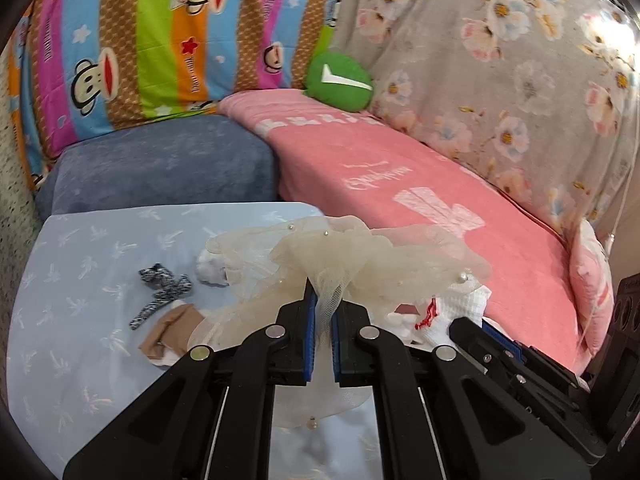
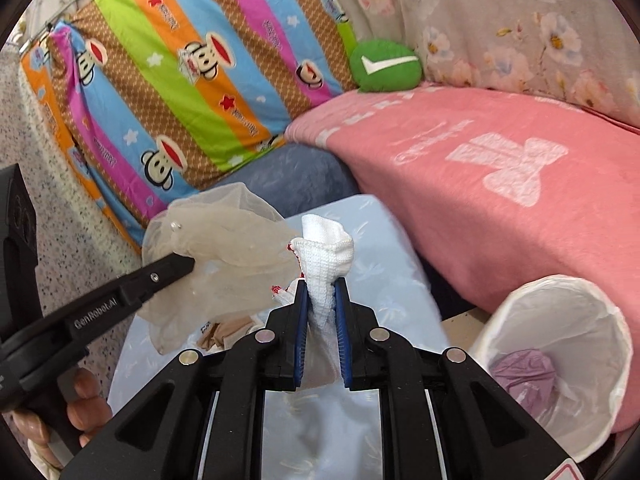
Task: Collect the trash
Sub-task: 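Carry the beige tulle and white gauze cloth over the bin with both tools, then open the left tool to drop the tulle while the right tool releases the gauze cloth, then move both open tools back to the pile on the blue table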
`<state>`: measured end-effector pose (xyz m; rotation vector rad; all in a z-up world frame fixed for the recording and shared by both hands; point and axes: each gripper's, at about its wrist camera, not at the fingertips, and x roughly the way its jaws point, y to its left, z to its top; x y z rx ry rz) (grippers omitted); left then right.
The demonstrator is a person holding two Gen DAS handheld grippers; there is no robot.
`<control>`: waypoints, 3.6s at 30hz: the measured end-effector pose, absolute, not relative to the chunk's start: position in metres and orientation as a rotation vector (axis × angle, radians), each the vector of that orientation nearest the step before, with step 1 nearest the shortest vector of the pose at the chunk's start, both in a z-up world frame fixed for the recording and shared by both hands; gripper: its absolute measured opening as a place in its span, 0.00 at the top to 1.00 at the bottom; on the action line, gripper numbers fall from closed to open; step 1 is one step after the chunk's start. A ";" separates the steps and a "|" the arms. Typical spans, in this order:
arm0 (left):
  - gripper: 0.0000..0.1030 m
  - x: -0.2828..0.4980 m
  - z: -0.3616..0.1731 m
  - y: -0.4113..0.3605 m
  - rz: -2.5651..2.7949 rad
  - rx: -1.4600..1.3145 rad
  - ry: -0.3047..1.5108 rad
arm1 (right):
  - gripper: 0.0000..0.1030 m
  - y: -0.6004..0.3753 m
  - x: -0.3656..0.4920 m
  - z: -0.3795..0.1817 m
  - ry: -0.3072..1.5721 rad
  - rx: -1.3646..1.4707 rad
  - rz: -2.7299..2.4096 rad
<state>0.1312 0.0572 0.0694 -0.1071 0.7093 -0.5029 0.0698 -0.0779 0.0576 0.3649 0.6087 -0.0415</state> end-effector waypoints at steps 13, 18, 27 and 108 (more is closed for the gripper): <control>0.94 0.083 0.077 -0.023 -0.650 -0.019 0.705 | 0.88 -0.161 -0.003 0.074 0.537 0.425 -0.180; 0.94 0.069 0.075 -0.052 -0.700 0.019 0.716 | 0.88 -0.186 -0.024 0.073 0.519 0.452 -0.229; 0.93 0.055 0.068 -0.089 -0.764 0.066 0.754 | 0.88 -0.218 -0.044 0.065 0.510 0.495 -0.293; 0.24 0.099 0.032 0.006 -0.489 -0.098 0.820 | 0.67 -0.133 0.028 0.039 0.648 0.413 -0.128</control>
